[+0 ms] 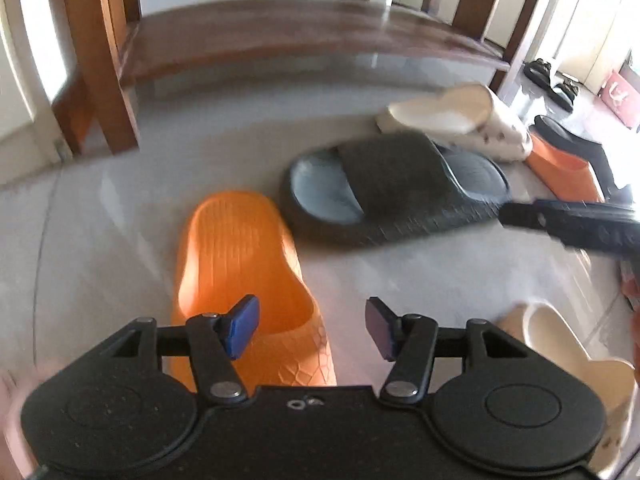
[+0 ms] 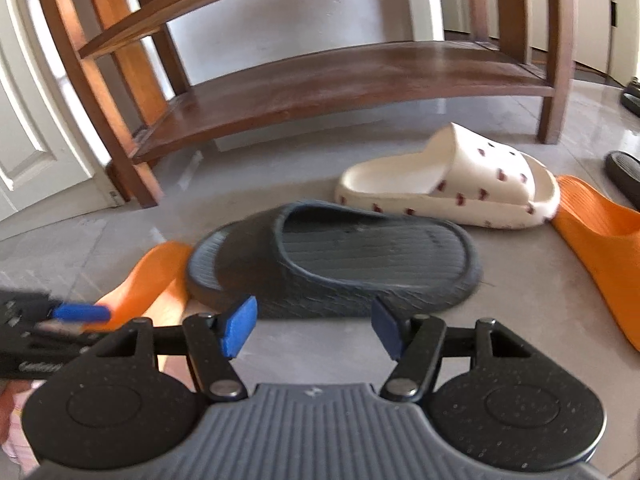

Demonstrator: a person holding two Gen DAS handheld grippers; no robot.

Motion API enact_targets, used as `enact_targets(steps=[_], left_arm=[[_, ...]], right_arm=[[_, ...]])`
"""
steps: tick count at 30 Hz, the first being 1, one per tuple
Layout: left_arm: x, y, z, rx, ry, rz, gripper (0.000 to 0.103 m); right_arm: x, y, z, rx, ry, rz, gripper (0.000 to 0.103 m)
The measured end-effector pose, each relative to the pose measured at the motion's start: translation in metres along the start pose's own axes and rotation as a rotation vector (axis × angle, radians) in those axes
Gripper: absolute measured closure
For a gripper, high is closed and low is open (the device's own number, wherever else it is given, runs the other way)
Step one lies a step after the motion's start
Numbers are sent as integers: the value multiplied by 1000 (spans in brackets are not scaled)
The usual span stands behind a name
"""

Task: Organize scattered shoes
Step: 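Move the left tool toward the black slide, then close the left tool on the heel of the white heart-print slide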

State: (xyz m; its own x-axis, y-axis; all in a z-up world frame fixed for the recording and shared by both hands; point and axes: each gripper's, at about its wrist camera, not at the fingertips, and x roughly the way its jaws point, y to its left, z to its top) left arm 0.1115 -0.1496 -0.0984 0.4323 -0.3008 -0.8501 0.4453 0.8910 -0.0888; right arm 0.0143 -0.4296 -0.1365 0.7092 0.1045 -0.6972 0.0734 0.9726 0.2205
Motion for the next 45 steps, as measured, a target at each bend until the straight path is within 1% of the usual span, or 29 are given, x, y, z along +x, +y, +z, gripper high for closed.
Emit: enact_targets(steps=[3,4,5,6,8,9,10,11,13,14,16,17,19,22,24,27,30,31,32,33,34,35,37,38,39,40,41,43,45], left_arm=[[-4,-13,-13,-36,22,18,44],[-7,-14,-15,-63,19,27,44],[-13,-16,-14,-91,-1,42,44],[-17,-18,-13,-102,-22,50,44],[-31,-27,-4,-93,-108,44,42],[-36,-32,1,-85,-150,27,38],[-40,-36,7,-77,-186,7,35],[-42,-42,13,-61,-224,-34,31],[-39,-52,24,-28,-255,-108,29],[-35,-60,29,-6,-263,-146,29],[-28,-72,34,18,-275,-205,29],[-22,-79,36,24,-280,-247,29],[-12,-91,37,30,-270,-298,29],[6,-110,39,26,-248,-384,29],[17,-123,42,25,-242,-411,29],[32,-137,51,5,-244,-440,29],[44,-144,60,-23,-252,-456,29],[47,-144,62,-32,-256,-453,29],[50,-143,65,-43,-261,-450,29],[52,-141,69,-50,-272,-445,28],[54,-139,72,-56,-288,-439,28],[56,-137,75,-61,-303,-433,28],[61,-134,82,-67,-324,-432,28],[64,-131,87,-69,-337,-433,27],[66,-131,90,-68,-341,-433,27],[68,-130,93,-68,-345,-437,27],[72,-130,97,-68,-348,-444,27],[77,-129,102,-69,-353,-458,27],[82,-131,109,-56,-366,-469,26]], right_arm=[[-3,-6,-5,1,-5,-33,35],[-5,-9,-7,2,-7,-43,33],[-8,-13,-10,8,-11,-57,29],[-10,-16,-12,13,-14,-68,28],[-17,-24,-15,29,-32,-85,23],[-22,-29,-16,40,-45,-98,21],[-24,-31,-16,48,-53,-109,17],[-29,-36,-16,63,-68,-131,16],[-36,-44,-16,88,-106,-148,15],[-43,-50,-17,111,-146,-150,13],[-49,-55,-16,128,-168,-159,12],[-53,-61,-15,132,-177,-166,11],[-56,-67,-15,121,-165,-187,7],[-65,-84,-18,112,-146,-236,7],[-69,-98,-20,144,-126,-268,7],[-72,-121,-24,170,-92,-254,7],[-79,-134,-29,176,-116,-253,8],[-80,-136,-29,167,-118,-262,10],[-81,-136,-30,144,-120,-279,20],[-81,-136,-31,126,-124,-296,26],[-81,-136,-32,112,-127,-309,40],[-81,-138,-34,108,-126,-311,60],[-80,-143,-37,132,-124,-288,79],[-79,-146,-38,146,-121,-274,83],[-78,-148,-39,155,-120,-266,85],[-78,-147,-39,147,-124,-276,88],[-78,-145,-39,126,-130,-290,95],[-79,-142,-39,98,-140,-302,97],[-79,-143,-39,104,-137,-297,97]])
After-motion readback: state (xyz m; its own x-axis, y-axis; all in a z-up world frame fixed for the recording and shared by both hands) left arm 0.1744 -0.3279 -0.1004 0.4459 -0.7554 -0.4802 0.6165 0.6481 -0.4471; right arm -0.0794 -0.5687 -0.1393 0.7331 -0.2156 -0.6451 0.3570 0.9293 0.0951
